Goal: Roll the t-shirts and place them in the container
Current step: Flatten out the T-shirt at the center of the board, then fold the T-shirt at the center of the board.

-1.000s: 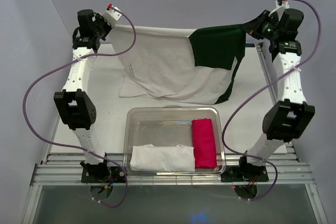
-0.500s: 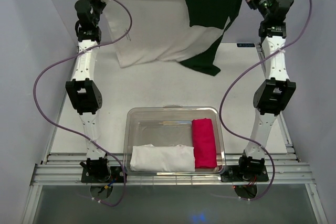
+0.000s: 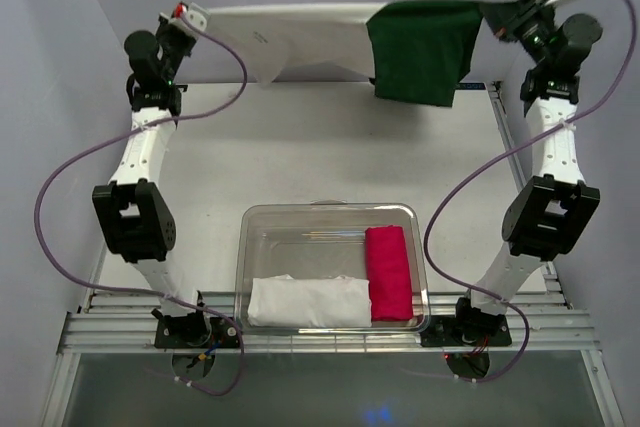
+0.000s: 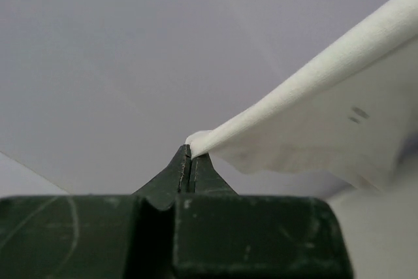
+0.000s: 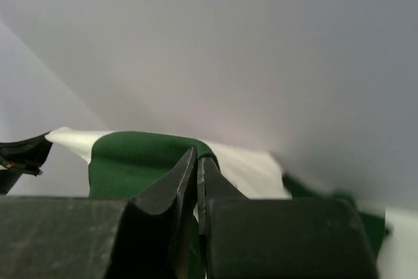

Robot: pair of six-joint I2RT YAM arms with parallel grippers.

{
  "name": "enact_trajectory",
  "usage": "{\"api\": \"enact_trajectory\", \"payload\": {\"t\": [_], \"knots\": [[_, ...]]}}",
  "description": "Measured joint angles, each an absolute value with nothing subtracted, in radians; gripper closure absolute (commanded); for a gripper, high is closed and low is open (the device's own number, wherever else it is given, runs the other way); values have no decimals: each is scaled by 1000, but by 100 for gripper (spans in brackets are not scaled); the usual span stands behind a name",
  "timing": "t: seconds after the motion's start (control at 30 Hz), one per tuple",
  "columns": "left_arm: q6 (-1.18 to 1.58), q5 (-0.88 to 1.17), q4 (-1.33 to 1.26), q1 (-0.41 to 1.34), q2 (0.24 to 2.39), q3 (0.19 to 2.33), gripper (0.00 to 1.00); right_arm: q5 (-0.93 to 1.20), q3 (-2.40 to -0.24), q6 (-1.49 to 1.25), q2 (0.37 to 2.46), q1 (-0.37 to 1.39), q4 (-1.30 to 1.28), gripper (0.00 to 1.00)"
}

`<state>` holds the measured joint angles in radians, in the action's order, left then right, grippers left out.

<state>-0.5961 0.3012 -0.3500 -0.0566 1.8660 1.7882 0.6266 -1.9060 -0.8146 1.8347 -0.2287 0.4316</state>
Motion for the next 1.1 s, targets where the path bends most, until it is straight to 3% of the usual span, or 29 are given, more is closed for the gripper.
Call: {"api": "enact_trajectory", "payload": {"t": [0.2, 0.37, 0.53, 0.8, 1.1], "knots": [[-682, 390, -292, -91, 1637, 1198, 100, 659, -1271, -681, 1736, -229, 299, 92], [-755, 428, -98, -101, 1604, 980, 100, 657, -1029, -581, 1653, -229, 149, 92], [-888, 448, 81, -105, 1521, 850, 100, 658, -966, -496, 1574, -230, 101, 92], [-1008, 434, 216, -105, 1530, 842, 100, 639, -967, -412, 1592, -225, 6, 92], [-936, 438, 272, -105, 1730, 1103, 100, 582, -1147, -414, 1755, -150, -35, 92]]}}
